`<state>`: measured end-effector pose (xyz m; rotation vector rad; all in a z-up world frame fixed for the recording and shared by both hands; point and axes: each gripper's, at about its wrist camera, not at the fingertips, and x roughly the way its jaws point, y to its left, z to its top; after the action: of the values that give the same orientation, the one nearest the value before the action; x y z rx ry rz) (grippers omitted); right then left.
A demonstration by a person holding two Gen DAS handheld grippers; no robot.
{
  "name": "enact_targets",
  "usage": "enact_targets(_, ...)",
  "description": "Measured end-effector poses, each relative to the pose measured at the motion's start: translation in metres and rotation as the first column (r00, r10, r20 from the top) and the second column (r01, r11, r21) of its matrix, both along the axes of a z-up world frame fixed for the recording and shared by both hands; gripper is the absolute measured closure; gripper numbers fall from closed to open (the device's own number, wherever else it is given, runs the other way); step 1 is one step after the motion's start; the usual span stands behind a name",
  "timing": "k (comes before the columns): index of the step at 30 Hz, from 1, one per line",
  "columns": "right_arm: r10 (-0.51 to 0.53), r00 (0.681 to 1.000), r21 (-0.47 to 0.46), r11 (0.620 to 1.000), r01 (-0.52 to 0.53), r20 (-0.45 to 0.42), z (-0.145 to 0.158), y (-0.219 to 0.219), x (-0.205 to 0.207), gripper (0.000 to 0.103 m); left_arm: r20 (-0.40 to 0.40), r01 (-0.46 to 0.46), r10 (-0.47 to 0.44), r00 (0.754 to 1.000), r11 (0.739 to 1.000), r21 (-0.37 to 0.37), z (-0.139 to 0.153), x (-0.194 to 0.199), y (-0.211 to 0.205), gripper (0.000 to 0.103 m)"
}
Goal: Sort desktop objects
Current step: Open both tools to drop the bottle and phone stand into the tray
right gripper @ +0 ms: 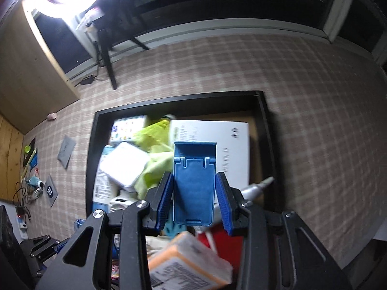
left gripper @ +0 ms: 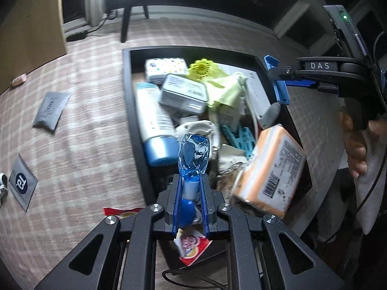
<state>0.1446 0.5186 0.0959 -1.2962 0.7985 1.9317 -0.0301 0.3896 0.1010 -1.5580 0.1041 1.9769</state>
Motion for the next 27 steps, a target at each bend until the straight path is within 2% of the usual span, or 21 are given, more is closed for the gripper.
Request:
enact_targets(4,-0.015,1.000,0.008,1.000,0.015,0.014,0.001,0.004,0.010,0.067,0.027,0.043,-0.043,0.999,0.999,0.013,-0.001,0.005,0.011,0.090)
enact_targets(5,-0.009,1.000,0.011,1.000,0.009,0.018,0.001,0.005,0.011,0.067,0.041,0.061,-0.062,0.997,0.998,0.019,-0.002,0.007,0.014,0.087)
enact_targets(7,-0.010,1.000,0.023,1.000,0.009,0.024,0.002,0.004,0.011,0.064,0.042,0.056,-0.056,0.998,0.998,0.011,-0.002,0.009,0.015,0.059)
enact_targets(8,-0.014,0.999,0.027,1.000,0.013,0.029,0.002,0.005,0.011,0.058,0.030,0.053,-0.053,0.998,0.999,0.013,-0.001,0.010,0.014,0.055)
enact_targets(10,-0.020,1.000,0.029,0.999,0.019,0.022,0.003,0.005,0.011,0.054,0.007,0.044,-0.044,0.999,0.999,0.000,0.002,0.010,0.012,0.055)
enact_targets(27,0.069,0.998,0.015,0.997,-0.070,0.004,0.005,-0.016,-0.027,0.054,0.015,-0.038,0.038,0.999,0.999,-0.020,-0.004,-0.004,-0.017,0.056)
